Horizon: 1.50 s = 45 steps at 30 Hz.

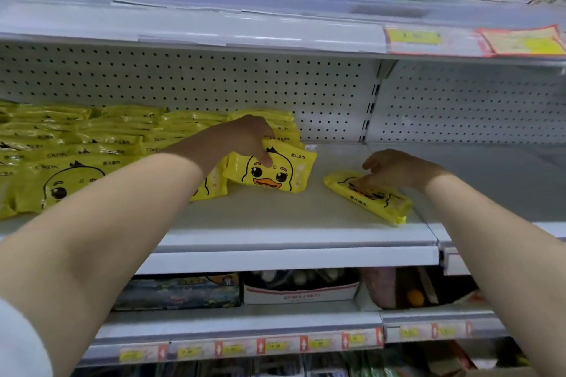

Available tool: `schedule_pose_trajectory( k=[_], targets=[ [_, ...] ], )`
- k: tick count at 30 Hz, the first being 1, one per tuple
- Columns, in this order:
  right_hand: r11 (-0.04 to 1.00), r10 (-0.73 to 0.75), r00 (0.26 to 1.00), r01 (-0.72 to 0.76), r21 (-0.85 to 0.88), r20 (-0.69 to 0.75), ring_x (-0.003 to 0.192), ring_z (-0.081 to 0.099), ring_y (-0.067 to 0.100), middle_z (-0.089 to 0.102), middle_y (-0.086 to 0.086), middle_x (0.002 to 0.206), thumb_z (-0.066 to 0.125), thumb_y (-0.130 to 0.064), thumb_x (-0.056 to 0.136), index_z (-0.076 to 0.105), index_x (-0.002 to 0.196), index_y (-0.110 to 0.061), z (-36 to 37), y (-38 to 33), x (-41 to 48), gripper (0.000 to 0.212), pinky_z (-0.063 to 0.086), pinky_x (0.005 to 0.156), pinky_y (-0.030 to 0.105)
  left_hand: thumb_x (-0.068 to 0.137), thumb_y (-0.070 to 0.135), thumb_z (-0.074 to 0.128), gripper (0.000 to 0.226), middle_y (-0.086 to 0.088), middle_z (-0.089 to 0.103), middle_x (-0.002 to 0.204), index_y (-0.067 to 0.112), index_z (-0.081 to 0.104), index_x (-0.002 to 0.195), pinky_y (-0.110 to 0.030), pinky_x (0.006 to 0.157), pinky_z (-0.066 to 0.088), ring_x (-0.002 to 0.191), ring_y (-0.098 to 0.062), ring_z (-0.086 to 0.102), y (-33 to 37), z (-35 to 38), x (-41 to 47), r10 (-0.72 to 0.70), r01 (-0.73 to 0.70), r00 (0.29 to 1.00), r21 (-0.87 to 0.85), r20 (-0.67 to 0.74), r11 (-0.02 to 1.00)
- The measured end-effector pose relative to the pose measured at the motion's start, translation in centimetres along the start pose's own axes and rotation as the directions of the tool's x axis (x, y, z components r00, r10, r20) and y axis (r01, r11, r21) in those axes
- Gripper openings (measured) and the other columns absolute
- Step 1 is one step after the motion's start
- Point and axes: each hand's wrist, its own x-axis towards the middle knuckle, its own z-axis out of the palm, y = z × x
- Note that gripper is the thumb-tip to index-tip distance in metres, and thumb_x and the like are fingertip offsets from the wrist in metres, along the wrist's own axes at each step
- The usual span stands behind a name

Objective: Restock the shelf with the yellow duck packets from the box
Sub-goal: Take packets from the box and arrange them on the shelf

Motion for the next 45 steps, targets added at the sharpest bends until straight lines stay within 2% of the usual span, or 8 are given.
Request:
schedule_pose_trajectory(
  k=[7, 11, 17, 23, 30, 33, 37, 45],
  targets=[
    [0.998, 0.056, 0.986, -0.062, 0.032, 0.157, 0.116, 0.059, 0.026, 0.06, 0.003, 0.131, 0.074, -0.062, 0.076, 0.058, 0.135, -0.017, -1.1, -0.1, -0.6, 0.076, 0.05, 0.103, 0.041, 0.074, 0.037, 0.082, 0.054, -0.002, 0.063, 0.116, 0.014, 0.064, 0.119, -0.032, 0.087, 0.049, 0.109, -0.022, 0.057, -0.3, 0.9, -0.1, -0.007, 0.007, 1.0, -0.02, -0.03, 1.0],
    [0.993, 0.092, 0.973, -0.106, 0.057, 0.212, 0.121, 0.053, 0.026, 0.056, 0.007, 0.133, 0.079, -0.059, 0.072, 0.058, 0.134, -0.016, -1.5, 0.0, -0.4, 0.078, 0.05, 0.103, 0.041, 0.077, 0.039, 0.08, 0.049, 0.0, 0.056, 0.104, 0.013, 0.061, 0.113, -0.029, 0.076, 0.043, 0.102, -0.021, 0.055, -0.7, 1.3, -0.6, 0.006, -0.006, 1.0, 0.058, 0.006, 0.998],
    [0.989, 0.146, 0.971, -0.136, -0.066, 0.189, 0.105, 0.063, 0.024, 0.066, 0.001, 0.121, 0.078, -0.084, 0.036, 0.064, 0.121, -0.016, -0.9, -0.1, -0.1, 0.109, 0.055, 0.093, 0.039, 0.074, 0.043, 0.081, 0.066, -0.003, 0.057, 0.118, 0.015, 0.052, 0.126, -0.034, 0.086, 0.047, 0.105, -0.022, 0.054, -0.7, 1.3, -1.0, -0.018, 0.015, 1.0, 0.142, 0.022, 0.99],
    [0.997, 0.073, 0.99, -0.073, 0.002, 0.122, 0.098, 0.067, 0.018, 0.07, -0.005, 0.109, 0.086, -0.069, 0.048, 0.06, 0.113, -0.022, -0.7, -0.6, -0.7, 0.084, 0.056, 0.091, 0.037, 0.07, 0.048, 0.083, 0.094, -0.004, 0.052, 0.122, 0.013, 0.034, 0.143, -0.043, 0.096, 0.049, 0.114, -0.026, 0.053, -0.6, 1.1, -1.7, -0.151, 0.094, 0.971, 0.286, 0.184, 0.954],
    [0.995, -0.024, 1.0, 0.023, 0.095, 0.007, 0.086, 0.07, 0.02, 0.071, 0.001, 0.102, 0.091, -0.042, 0.064, 0.06, 0.109, -0.015, -2.4, -1.3, -1.2, 0.061, 0.058, 0.075, 0.033, 0.067, 0.05, 0.084, 0.09, -0.006, 0.053, 0.115, 0.012, 0.038, 0.134, -0.038, 0.083, 0.051, 0.102, -0.027, 0.053, -0.2, 1.0, -2.9, -0.165, 0.135, 0.983, 0.286, 0.081, 0.949],
    [0.986, -0.101, 0.994, 0.105, 0.129, -0.038, 0.081, 0.071, 0.017, 0.073, -0.001, 0.096, 0.091, -0.042, 0.064, 0.063, 0.103, -0.021, -3.8, -2.3, -1.9, 0.052, 0.058, 0.07, 0.032, 0.064, 0.053, 0.084, 0.088, -0.008, 0.052, 0.126, 0.013, 0.044, 0.132, -0.039, 0.09, 0.047, 0.117, -0.027, 0.048, 0.5, 0.0, -2.9, -0.051, 0.072, 0.991, 0.177, -0.124, 0.981],
    [0.959, -0.276, 0.96, 0.278, 0.057, -0.036, 0.085, 0.067, 0.009, 0.067, -0.01, 0.096, 0.089, -0.045, 0.066, 0.061, 0.101, -0.026, -4.3, -5.6, -2.7, 0.048, 0.052, 0.065, 0.026, 0.061, 0.054, 0.085, 0.095, 0.0, 0.047, 0.139, 0.025, 0.043, 0.14, -0.034, 0.1, 0.04, 0.129, -0.02, 0.041, 4.4, -1.8, -2.9, 0.23, -0.263, 0.918, -0.062, -0.324, 0.963],
    [0.874, -0.471, 0.881, 0.472, 0.114, -0.034, 0.085, 0.067, 0.004, 0.071, -0.013, 0.093, 0.09, -0.04, 0.065, 0.066, 0.094, -0.03, -1.8, -8.9, -2.4, 0.039, 0.052, 0.071, 0.023, 0.067, 0.038, 0.087, 0.086, 0.003, 0.055, 0.116, 0.029, 0.041, 0.139, -0.029, 0.081, 0.047, 0.101, -0.015, 0.055, 6.2, -0.9, -3.4, 0.25, -0.256, 0.965, -0.068, -0.086, 0.964]
  ],
)
